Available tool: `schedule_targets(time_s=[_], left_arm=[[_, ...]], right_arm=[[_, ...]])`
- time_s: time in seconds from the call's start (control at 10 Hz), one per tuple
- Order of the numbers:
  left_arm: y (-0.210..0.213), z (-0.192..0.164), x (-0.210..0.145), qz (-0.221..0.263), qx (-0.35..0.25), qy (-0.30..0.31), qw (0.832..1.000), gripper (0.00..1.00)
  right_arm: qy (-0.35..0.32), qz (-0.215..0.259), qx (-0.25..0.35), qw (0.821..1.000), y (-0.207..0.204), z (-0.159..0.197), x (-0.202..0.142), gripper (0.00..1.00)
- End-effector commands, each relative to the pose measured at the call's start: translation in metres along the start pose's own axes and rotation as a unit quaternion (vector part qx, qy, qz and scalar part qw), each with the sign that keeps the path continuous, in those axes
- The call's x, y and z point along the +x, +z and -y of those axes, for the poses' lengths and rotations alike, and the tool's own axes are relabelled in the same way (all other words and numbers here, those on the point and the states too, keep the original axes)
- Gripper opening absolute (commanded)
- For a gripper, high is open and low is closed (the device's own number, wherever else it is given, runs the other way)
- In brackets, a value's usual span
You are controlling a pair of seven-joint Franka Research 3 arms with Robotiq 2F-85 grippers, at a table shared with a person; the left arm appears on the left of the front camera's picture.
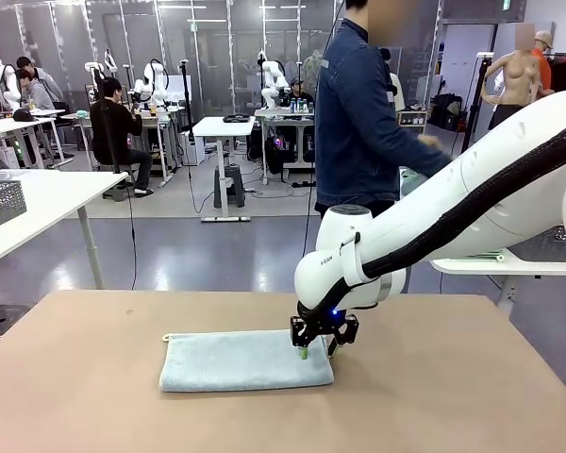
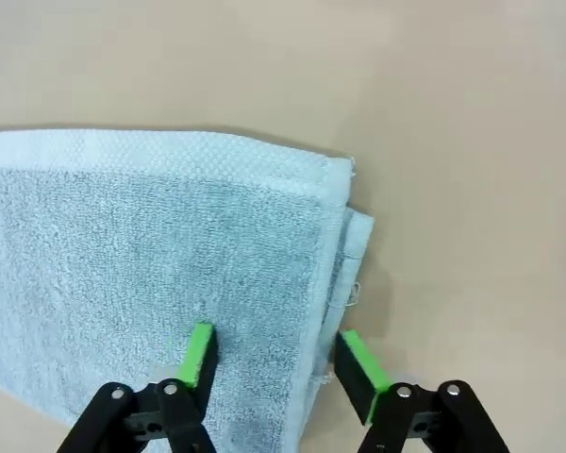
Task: Fold the towels and place them in the basket.
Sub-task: When a person lays out a Towel with hook on the table, fold it in half twice.
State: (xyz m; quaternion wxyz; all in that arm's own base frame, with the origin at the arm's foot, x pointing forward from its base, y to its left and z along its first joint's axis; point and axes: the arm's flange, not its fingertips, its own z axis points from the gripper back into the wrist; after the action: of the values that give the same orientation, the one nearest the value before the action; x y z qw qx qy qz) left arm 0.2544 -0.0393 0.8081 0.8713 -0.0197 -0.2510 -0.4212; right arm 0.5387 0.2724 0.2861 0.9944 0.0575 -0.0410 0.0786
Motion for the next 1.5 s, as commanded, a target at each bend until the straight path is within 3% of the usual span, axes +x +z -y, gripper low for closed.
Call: schedule_targets(time_s=[0.0, 0.2, 0.7, 1.1, 1.4], left_arm=[[-0.001, 0.001, -0.001, -0.003, 0.007, 0.000, 1.000, 1.00], [-0.001, 0.001, -0.001, -0.003, 0.007, 0.000, 1.000, 1.00], [-0.001, 0.001, -0.001, -0.003, 0.007, 0.000, 1.000, 1.00], [-0.001, 0.001, -0.001, -0.003, 0.007, 0.000, 1.000, 1.00], [-0.001, 0.001, -0.001, -0.003, 0.007, 0.000, 1.000, 1.00]], right_arm=[[-0.015, -0.014, -0.021, 1.000, -0.014, -0.007, -0.001, 0.00], [-0.017, -0.010, -0.018, 1.000, -0.016, -0.008, -0.004, 0.04], [-0.018, 0.005, -0.027, 0.999, -0.002, -0.012, -0.015, 0.00], [0.035, 0.011, -0.078, 0.996, 0.062, 0.017, -0.021, 0.00], [0.016, 0.028, -0.150, 0.988, 0.120, 0.017, -0.018, 0.00]])
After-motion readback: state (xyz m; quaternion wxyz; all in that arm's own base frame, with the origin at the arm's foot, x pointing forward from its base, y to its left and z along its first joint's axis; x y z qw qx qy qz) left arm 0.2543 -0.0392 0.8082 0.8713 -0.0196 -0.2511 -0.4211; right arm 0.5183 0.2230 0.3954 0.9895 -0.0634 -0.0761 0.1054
